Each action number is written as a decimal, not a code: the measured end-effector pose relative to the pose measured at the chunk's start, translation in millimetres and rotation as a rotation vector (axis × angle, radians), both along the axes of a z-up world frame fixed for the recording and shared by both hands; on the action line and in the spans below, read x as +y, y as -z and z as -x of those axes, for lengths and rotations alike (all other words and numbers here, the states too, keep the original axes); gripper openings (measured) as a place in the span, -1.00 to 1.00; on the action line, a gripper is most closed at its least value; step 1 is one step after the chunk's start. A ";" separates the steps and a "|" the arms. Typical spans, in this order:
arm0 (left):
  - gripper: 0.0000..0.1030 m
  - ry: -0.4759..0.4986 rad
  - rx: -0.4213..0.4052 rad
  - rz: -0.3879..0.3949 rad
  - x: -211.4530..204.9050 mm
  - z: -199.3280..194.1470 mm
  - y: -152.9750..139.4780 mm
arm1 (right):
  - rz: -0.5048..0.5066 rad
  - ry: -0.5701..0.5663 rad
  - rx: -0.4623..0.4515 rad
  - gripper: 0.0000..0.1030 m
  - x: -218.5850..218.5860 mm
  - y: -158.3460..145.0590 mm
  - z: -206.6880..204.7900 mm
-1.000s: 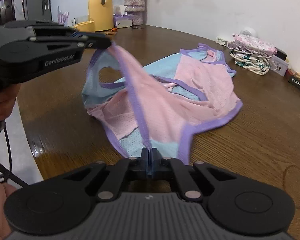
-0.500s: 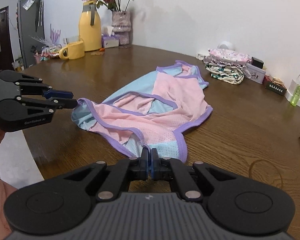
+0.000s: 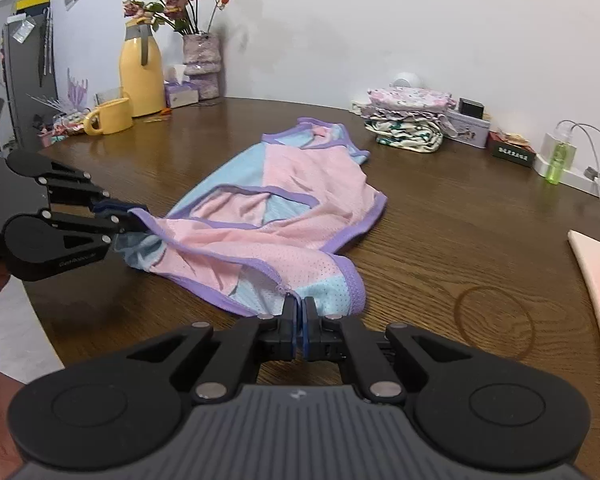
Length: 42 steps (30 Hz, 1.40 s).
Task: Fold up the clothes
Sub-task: 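Lift the garment high with both grippers, stretching it between them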
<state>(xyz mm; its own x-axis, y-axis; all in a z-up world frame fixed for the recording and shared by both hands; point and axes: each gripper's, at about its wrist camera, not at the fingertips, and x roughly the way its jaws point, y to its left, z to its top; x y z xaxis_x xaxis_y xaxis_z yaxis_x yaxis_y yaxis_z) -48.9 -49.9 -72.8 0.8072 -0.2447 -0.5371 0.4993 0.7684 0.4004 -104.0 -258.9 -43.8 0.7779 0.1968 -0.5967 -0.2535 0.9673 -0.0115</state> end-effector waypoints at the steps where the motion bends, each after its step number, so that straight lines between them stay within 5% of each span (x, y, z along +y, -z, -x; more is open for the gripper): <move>1: -0.92 -0.001 -0.027 0.000 -2.1 3.4 -1.4 | 0.005 0.005 0.000 -0.93 1.0 1.8 0.0; 13: -0.92 -0.003 -0.224 0.096 -18.3 30.0 -32.4 | 0.093 0.003 -0.023 -0.40 44.9 15.1 -9.7; 21: -0.92 -0.015 -0.302 0.226 -5.9 43.7 -48.1 | 0.192 0.046 -0.017 -0.39 58.4 21.8 -18.5; 22: -0.92 -0.021 -0.310 0.241 -3.5 45.3 -49.8 | 0.193 0.046 -0.012 -0.39 58.5 23.0 -19.6; 25: -0.92 -0.033 -0.330 0.278 2.9 49.8 -53.6 | 0.229 0.076 -0.012 -0.85 58.5 25.2 -25.9; 28: -0.92 -0.061 -0.349 0.289 8.0 54.2 -52.1 | 0.199 0.115 -0.026 -0.97 47.5 20.5 -30.0; 37: -0.92 -0.141 -0.258 0.243 12.2 32.1 -43.4 | 0.027 0.096 -0.215 -0.97 15.4 -45.3 -30.4; 42: -0.92 -0.221 -0.431 0.320 5.1 -17.2 -141.1 | -0.006 0.035 -0.421 -0.98 3.8 -157.5 -75.1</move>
